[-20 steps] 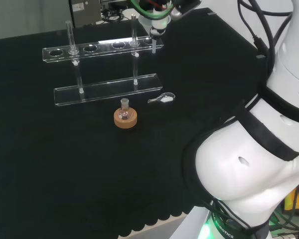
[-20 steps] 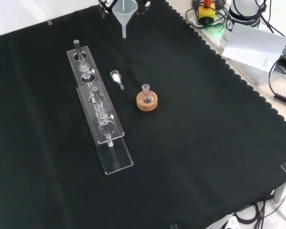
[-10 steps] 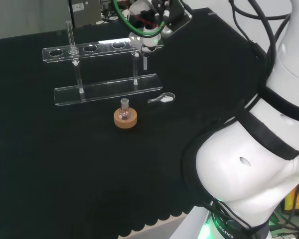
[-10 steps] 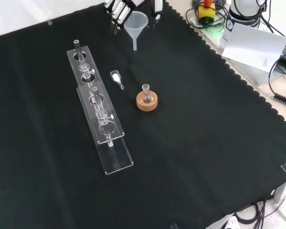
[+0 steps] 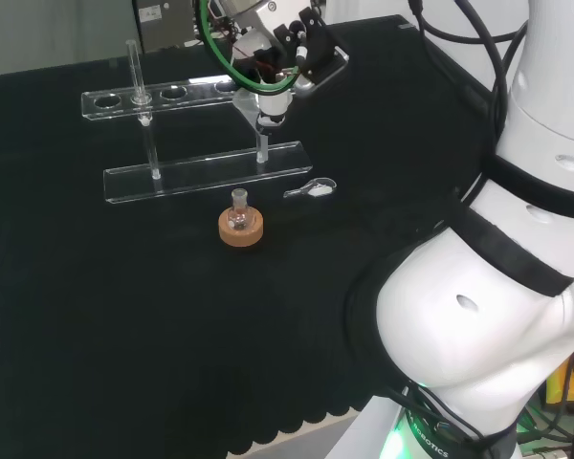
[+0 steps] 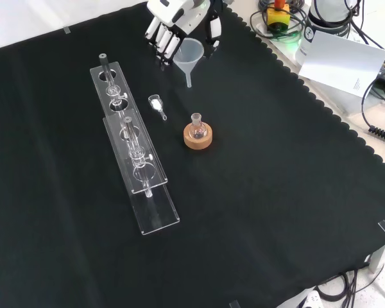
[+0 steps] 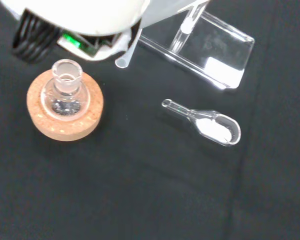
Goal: Place the funnel on the round-bottom flask.
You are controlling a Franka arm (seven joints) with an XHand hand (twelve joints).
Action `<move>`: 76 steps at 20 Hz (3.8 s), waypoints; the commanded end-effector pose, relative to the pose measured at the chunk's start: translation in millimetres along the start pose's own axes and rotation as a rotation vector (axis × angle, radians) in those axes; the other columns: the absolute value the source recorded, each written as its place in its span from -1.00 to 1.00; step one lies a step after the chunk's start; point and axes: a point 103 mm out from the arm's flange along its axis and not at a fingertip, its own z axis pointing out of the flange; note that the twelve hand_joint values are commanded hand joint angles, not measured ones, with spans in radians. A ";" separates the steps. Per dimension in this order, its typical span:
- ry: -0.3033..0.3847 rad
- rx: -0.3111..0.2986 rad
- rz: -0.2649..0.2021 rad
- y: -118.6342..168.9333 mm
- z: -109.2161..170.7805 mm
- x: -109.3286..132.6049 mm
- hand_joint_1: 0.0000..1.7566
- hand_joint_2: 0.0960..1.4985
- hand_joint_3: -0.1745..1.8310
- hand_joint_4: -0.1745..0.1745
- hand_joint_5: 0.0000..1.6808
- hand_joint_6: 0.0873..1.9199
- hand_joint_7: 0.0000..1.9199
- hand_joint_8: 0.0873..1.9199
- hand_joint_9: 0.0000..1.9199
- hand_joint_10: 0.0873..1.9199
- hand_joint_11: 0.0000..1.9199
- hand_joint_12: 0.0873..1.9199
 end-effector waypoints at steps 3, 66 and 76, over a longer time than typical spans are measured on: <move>0.011 -0.004 -0.033 7.0 13.5 19.9 0.17 -0.27 -0.01 -0.03 -0.31 0.16 -0.57 -0.30 -0.32 -0.48 -0.69 0.36; 0.026 -0.022 -0.071 49.3 41.6 46.7 0.18 -0.26 0.00 -0.05 -0.31 0.16 -0.57 -0.29 -0.32 -0.47 -0.68 0.36; 0.035 -0.007 -0.078 51.8 47.3 50.2 0.18 -0.26 0.00 -0.05 -0.31 0.16 -0.57 -0.29 -0.33 -0.47 -0.68 0.36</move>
